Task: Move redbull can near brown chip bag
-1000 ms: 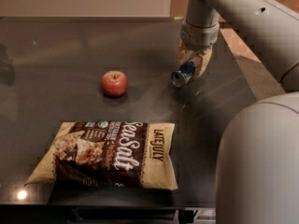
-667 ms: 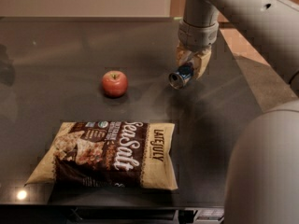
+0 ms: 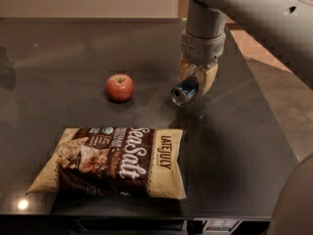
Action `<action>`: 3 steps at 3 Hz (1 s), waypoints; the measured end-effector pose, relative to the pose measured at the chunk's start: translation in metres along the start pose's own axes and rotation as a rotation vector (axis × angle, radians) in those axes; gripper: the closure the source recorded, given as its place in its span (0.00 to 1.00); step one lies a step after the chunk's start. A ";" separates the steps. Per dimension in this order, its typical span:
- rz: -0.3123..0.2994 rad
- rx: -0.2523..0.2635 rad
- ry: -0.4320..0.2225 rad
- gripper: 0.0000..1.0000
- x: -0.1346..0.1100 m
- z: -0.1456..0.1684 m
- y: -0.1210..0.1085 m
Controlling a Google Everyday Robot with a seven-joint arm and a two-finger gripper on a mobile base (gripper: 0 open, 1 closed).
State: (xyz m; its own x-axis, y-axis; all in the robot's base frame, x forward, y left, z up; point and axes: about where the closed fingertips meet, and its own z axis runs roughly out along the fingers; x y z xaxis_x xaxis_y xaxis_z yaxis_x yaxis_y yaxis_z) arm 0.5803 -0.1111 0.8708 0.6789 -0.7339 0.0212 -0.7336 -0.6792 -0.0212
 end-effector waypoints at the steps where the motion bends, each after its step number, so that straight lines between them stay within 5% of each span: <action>1: 0.024 -0.017 -0.014 1.00 -0.019 0.004 0.011; 2: 0.034 -0.024 -0.035 1.00 -0.038 0.005 0.023; 3: 0.043 -0.026 -0.057 0.84 -0.054 0.010 0.031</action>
Offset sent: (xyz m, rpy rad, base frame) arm -0.0845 0.0119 -0.0070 -0.0068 0.1213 -0.0454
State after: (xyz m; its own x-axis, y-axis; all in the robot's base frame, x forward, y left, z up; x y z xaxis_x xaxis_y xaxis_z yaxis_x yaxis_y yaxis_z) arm 0.5211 -0.0924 0.8588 0.6467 -0.7619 -0.0365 -0.7623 -0.6472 0.0053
